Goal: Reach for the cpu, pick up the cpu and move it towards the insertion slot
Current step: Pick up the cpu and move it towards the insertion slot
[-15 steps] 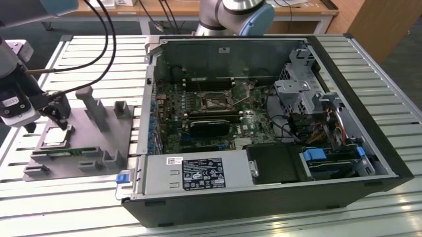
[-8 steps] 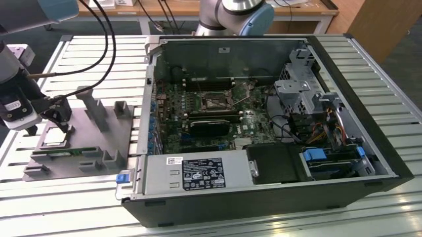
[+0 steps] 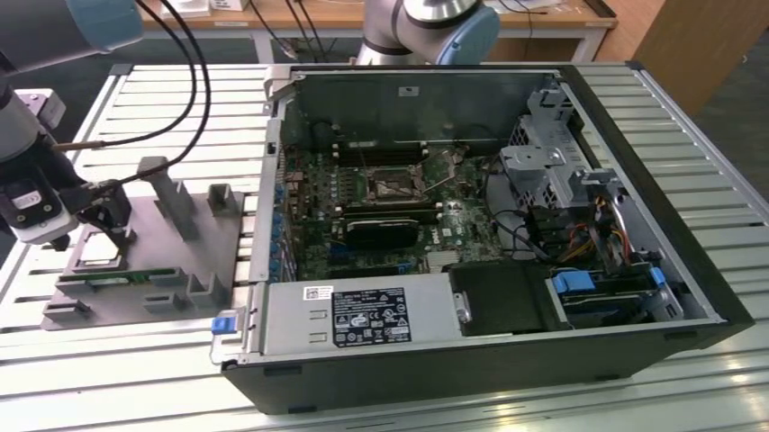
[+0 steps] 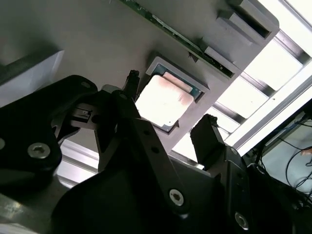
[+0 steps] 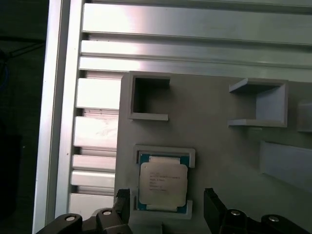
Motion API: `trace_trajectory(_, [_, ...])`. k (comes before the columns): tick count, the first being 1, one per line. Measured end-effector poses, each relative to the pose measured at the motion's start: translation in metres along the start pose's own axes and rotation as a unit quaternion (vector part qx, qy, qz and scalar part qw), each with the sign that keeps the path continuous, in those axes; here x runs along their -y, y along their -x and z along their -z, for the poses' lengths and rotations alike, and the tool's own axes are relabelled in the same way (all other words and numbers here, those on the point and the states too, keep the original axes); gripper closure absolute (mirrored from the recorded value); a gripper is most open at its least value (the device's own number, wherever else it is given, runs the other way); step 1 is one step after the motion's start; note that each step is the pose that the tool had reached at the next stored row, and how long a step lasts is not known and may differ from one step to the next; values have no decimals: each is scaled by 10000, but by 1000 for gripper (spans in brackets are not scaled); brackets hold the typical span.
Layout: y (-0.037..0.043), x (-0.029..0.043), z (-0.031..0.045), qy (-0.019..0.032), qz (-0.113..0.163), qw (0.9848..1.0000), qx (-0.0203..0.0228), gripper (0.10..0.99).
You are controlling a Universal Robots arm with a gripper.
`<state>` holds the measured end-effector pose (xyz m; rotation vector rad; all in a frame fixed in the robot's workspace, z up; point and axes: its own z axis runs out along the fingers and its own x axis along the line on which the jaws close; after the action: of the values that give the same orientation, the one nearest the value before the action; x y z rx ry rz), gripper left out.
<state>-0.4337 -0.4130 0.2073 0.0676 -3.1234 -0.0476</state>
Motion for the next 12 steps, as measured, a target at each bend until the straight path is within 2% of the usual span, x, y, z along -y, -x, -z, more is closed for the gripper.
trace_trajectory(6, [-13,-5,-95,-6,-1,10000,0,380])
trace_trajectory(12, [-9,-45,-174,-10,0,10000,0,396])
